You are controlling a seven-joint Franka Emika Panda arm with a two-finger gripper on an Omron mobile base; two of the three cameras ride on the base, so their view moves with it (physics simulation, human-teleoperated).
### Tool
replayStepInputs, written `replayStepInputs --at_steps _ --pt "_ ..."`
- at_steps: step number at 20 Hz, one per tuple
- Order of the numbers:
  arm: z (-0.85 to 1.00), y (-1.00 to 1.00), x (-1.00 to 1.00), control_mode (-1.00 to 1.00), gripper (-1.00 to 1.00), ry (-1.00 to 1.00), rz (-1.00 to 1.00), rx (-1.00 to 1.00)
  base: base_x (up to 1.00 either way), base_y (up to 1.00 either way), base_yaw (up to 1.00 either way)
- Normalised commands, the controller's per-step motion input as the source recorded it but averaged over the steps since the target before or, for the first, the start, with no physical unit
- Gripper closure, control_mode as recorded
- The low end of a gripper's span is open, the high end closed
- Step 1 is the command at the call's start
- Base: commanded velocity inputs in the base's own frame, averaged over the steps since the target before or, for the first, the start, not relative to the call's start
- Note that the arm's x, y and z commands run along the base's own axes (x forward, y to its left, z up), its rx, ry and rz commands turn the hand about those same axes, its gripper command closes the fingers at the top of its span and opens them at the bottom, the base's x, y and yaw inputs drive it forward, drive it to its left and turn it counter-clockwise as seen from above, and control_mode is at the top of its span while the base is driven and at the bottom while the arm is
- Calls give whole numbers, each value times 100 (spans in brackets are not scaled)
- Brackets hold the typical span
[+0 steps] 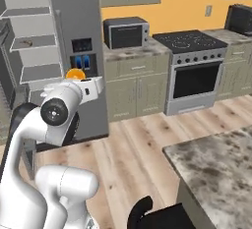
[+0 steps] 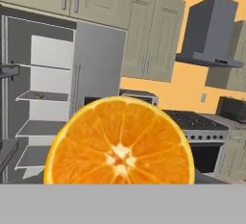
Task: Retrieve the orange and banana from the fridge and place them into the bowl on the dining table.
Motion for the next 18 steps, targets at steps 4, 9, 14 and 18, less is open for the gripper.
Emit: replayStepInputs --at_steps 4,9,14,18 --pt "0 0 0 100 100 0 0 0 -78 0 -44" --pt "0 0 0 100 100 0 0 0 -73 0 -42" --pt "0 0 0 100 100 0 0 0 -68 0 -41" --pt "0 0 0 100 100 0 0 0 -61 -1 -40"
